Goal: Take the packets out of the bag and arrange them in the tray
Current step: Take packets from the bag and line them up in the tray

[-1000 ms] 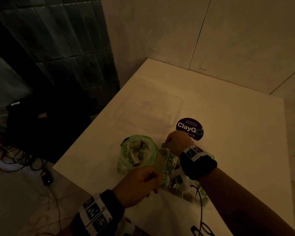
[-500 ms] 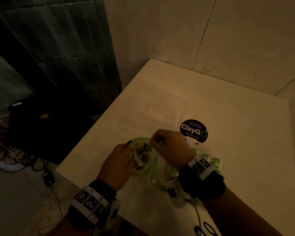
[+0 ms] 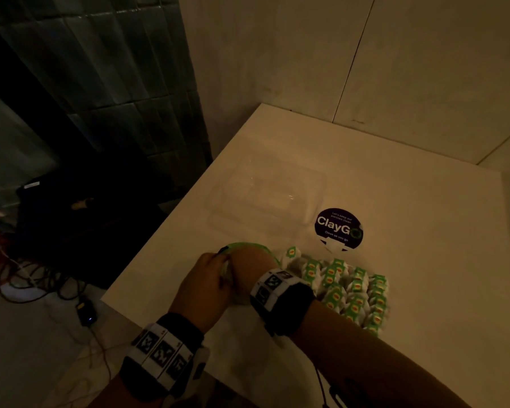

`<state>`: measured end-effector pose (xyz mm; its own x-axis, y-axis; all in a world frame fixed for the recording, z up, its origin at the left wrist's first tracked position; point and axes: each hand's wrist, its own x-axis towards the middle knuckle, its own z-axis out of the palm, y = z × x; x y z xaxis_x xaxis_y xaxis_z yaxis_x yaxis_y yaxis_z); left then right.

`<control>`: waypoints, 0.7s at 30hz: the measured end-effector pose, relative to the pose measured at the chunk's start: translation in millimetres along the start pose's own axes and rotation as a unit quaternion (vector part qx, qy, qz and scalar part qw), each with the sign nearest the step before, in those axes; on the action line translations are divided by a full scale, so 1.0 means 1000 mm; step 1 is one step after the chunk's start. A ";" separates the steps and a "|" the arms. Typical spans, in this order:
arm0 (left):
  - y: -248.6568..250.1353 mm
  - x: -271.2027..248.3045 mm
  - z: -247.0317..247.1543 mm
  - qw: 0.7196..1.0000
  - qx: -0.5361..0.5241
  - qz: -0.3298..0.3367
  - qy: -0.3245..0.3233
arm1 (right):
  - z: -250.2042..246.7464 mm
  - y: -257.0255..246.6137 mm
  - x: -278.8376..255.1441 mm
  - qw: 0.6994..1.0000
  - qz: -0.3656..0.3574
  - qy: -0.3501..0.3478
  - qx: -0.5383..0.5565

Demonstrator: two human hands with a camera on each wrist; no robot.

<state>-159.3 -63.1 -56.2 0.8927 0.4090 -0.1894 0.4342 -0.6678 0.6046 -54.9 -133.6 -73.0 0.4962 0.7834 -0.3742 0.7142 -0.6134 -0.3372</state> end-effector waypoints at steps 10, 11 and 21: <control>-0.002 -0.002 0.000 1.000 0.012 0.003 0.019 | -0.049 0.077 -0.077 0.874 0.082 0.144 0.457; -0.002 -0.002 -0.001 1.000 0.008 0.002 0.025 | -0.049 0.090 -0.079 0.875 0.109 0.141 0.450; -0.003 -0.001 -0.004 0.999 0.009 -0.021 0.038 | -0.016 0.117 -0.047 0.943 0.192 0.059 0.265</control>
<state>-162.5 -59.0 -54.7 0.8622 0.4821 -0.1554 0.4738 -0.6592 0.5839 13.2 -240.5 -81.0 0.7424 0.4792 -0.4682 0.1391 -0.7939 -0.5919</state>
